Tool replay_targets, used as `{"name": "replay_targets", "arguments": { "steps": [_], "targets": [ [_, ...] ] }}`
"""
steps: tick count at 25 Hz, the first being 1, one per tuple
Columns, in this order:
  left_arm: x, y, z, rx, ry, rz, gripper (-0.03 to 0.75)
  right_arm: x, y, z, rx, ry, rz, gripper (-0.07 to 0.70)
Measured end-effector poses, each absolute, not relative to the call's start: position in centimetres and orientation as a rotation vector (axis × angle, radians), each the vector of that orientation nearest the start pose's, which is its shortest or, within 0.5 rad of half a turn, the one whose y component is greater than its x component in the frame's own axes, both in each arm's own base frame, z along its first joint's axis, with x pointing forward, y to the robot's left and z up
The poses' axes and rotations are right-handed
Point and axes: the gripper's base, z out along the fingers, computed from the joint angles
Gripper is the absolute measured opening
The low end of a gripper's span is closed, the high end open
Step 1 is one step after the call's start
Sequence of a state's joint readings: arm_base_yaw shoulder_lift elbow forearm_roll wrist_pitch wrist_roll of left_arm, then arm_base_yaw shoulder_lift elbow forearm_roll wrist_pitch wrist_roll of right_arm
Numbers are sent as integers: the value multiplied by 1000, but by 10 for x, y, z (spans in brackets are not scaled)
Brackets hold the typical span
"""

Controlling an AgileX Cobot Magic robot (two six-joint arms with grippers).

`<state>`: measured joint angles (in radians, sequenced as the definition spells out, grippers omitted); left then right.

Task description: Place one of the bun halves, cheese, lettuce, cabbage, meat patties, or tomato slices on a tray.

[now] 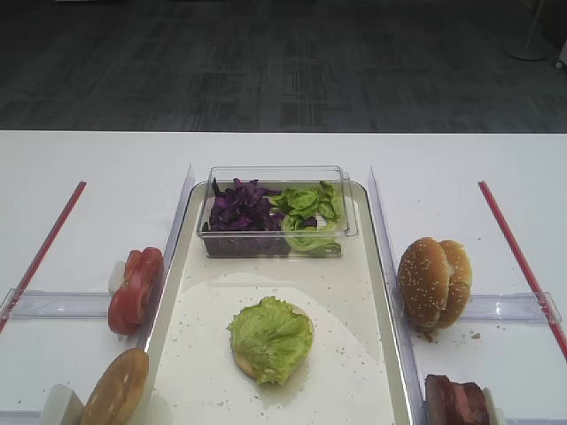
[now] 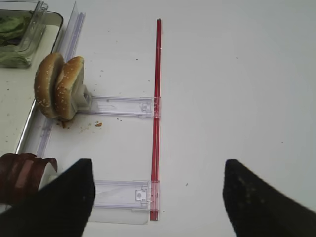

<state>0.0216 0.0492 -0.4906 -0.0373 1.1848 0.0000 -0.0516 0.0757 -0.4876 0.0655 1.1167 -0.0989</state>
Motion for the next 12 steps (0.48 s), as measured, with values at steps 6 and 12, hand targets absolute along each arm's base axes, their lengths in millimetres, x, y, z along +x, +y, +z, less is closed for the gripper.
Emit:
{"name": "replay_targets", "arguments": {
  "steps": [6, 12],
  "targets": [
    [-3, -3, 265, -21, 2226, -34, 419, 5, 5, 268, -76, 2186, 7, 561],
    [-3, -3, 265, -21, 2226, -34, 419, 1, 5, 267, -76, 2159, 5, 560]
  ]
}}
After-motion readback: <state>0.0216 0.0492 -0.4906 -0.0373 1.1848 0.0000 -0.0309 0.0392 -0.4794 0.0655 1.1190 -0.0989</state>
